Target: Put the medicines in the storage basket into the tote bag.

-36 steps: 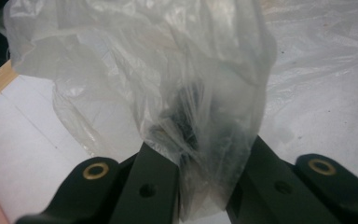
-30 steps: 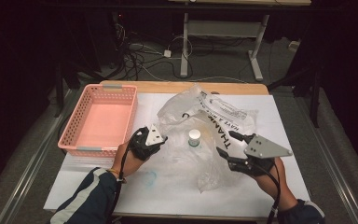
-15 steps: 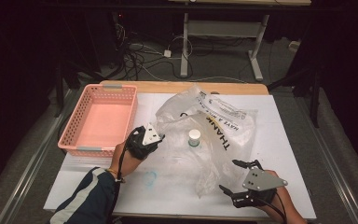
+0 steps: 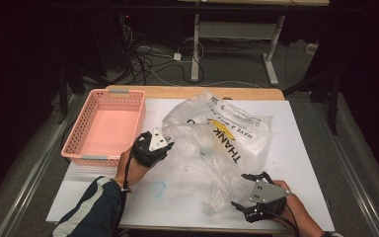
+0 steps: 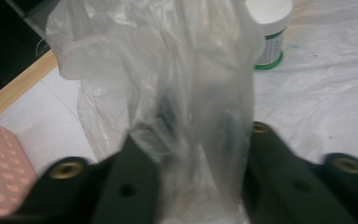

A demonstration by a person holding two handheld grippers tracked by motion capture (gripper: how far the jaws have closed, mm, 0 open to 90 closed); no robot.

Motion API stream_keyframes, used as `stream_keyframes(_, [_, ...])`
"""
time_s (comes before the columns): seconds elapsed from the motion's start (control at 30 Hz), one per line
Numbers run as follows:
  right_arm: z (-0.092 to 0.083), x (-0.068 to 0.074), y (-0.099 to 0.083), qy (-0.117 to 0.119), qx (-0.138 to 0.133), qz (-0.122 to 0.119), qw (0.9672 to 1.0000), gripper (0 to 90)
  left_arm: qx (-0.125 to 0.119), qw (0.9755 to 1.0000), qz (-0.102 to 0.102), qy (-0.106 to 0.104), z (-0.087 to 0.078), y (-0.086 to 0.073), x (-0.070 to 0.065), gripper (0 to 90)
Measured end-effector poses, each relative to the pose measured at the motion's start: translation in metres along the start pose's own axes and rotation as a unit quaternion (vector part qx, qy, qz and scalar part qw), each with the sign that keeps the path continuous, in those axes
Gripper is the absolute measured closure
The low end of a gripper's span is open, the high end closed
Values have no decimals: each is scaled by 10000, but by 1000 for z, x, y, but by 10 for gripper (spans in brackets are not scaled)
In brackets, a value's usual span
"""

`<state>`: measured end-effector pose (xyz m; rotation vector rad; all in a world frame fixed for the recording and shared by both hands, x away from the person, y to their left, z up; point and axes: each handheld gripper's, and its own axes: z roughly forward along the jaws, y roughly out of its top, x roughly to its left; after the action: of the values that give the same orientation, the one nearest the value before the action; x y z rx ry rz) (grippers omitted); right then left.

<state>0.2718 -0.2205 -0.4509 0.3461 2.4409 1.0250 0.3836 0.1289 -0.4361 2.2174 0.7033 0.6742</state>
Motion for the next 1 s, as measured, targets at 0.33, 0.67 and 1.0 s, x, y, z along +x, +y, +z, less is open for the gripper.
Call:
stream_keyframes(0.33, [18, -8, -7, -429, 202, 148, 9988, 248, 504, 9982, -332, -7, 36, 1, -5, 363])
stream_keyframes(0.67, [10, -22, -8, -918, 49, 393, 9950, 852, 1046, 9941, -239, -177, 49, -9, 2, 762])
stream_keyframes(1.0, [-8, -27, 1, -1236, -420, 532, 9900, 883, 691, 9975, 136, 114, 24, 2, -7, 882])
